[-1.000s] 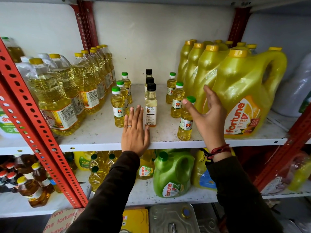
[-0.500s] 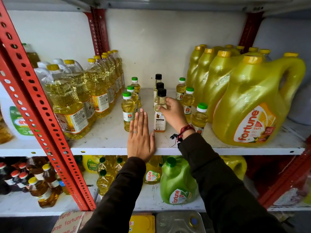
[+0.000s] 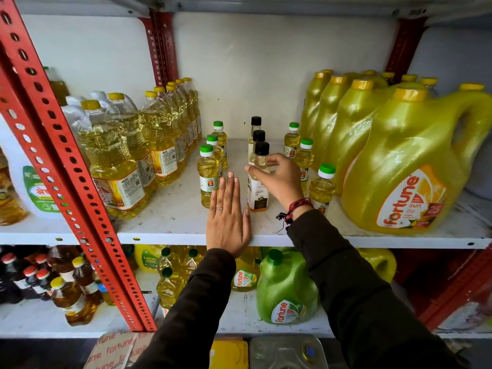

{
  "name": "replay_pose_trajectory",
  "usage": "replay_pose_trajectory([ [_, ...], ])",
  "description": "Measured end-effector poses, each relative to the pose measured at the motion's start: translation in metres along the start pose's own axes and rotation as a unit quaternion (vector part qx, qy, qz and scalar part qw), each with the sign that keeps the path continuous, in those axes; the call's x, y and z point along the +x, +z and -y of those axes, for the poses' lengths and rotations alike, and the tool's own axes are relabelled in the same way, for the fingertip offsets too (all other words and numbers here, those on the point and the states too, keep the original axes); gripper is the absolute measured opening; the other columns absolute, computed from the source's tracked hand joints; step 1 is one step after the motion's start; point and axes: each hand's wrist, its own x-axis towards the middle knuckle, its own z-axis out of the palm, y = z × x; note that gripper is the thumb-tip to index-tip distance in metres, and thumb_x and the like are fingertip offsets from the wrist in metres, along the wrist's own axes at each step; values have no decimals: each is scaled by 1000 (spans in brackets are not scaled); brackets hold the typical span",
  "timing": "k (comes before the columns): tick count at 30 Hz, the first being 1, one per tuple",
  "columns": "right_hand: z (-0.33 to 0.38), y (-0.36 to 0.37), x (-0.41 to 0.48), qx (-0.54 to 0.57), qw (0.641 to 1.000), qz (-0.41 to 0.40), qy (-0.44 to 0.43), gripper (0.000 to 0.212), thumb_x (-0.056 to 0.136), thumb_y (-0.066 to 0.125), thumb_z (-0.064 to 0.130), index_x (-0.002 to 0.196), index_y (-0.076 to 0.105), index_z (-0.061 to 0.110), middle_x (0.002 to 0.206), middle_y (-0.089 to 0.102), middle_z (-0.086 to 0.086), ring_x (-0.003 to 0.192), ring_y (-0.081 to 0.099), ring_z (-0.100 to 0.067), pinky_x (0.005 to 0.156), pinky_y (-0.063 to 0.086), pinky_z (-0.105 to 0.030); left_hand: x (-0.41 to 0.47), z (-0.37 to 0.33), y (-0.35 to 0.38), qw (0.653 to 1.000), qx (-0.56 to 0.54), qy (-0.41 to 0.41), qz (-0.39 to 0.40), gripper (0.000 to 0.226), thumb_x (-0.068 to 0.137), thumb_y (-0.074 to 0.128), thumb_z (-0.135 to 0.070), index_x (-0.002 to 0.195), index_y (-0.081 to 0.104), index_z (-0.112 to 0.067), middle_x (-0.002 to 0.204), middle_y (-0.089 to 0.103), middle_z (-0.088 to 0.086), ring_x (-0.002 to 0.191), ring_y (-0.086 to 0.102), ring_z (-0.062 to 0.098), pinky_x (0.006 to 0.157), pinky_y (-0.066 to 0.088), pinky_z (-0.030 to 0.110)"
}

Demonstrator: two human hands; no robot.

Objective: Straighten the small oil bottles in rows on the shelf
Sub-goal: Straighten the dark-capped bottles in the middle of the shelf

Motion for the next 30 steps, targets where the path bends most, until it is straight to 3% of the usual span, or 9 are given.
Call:
replay_pose_trajectory([
  [3,-2,-2,-1,13,1000,21,-2,36,79,82,32,107,74,11,108,75,-4,99,69,-17,91,56,-34,1,0,0,1000,1,1,-3,71,104,25,-37,165,13,-2,174,5,15,162,-1,25,132,-3,40],
  [6,-1,-5,-2,21,999,28,-13,29,79,83,22,105,77,11,103,78,-4,97,71,-15,91,57,-32,1,-1,0,1000,0,2,-7,71,104,27,-36,165,13,-2,174,6,15,162,-3,24,132,-4,39],
  [10,-1,-5,-3,2,1000,3,-30,28,77,85,26,100,79,12,94,79,-3,86,73,-14,82,60,-33,0,-1,-2,1000,-2,0,-6,71,104,26,-36,165,14,-2,174,6,15,162,-2,25,131,-4,39],
  [15,2,-8,-7,-36,998,1,-54,25,78,83,27,98,79,12,96,80,-5,88,74,-17,85,60,-35,0,-1,-2,1000,-7,1,-5,71,104,27,-35,165,15,-1,174,8,16,162,1,26,132,-3,40],
  [20,11,-19,-13,-42,996,7,-73,24,81,81,26,99,79,10,98,79,-6,87,71,-14,82,55,-26,7,0,-5,1000,-14,-2,-6,71,103,28,-34,165,15,-2,174,7,15,162,1,25,131,-6,38],
  [26,5,-29,-43,-62,994,21,-83,21,82,80,30,97,80,15,92,79,-1,84,73,-14,80,59,-33,-8,-2,1,1000,-11,-5,0,73,101,28,-32,165,13,-2,174,6,15,162,0,25,131,-7,37],
  [30,14,-39,-50,-56,995,18,-85,22,82,80,30,98,80,15,92,79,-1,83,72,-12,80,59,-30,1,0,-1,1000,-9,-9,-1,74,100,29,-32,165,13,-2,174,5,15,162,-1,25,131,-6,38],
])
